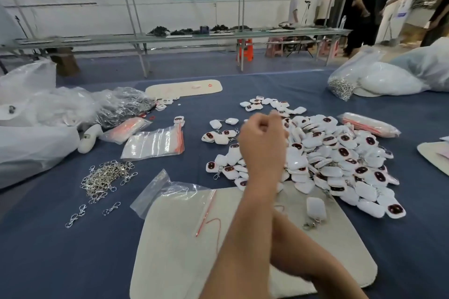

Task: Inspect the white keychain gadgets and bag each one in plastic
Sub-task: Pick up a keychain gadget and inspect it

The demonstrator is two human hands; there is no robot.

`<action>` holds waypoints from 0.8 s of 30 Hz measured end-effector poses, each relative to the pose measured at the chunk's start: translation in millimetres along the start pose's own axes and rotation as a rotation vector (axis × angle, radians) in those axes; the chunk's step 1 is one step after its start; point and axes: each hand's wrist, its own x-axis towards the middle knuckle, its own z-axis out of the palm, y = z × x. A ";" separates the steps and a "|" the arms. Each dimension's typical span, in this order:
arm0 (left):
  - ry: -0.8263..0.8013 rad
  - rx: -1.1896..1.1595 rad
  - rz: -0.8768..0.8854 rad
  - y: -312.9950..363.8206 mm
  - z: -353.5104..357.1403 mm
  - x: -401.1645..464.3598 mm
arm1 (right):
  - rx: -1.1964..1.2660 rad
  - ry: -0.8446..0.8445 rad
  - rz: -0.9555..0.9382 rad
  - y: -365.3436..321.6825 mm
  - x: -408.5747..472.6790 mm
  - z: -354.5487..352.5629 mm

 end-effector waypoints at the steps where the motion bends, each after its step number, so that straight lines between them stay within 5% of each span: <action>1: 0.031 0.043 0.037 -12.4 -11.4 11.7 | 0.061 0.051 0.011 1.0 12.5 -5.3; 7: 0.113 0.267 0.207 -96.4 -91.9 41.8 | -0.108 0.347 -0.038 19.7 87.5 -0.2; 15: 0.111 0.378 0.234 -151.6 -124.0 65.6 | -0.718 0.627 -0.163 31.1 158.9 18.8; 24: 0.227 0.517 0.053 -167.5 -127.5 85.0 | -0.969 0.449 -0.200 51.2 175.8 30.9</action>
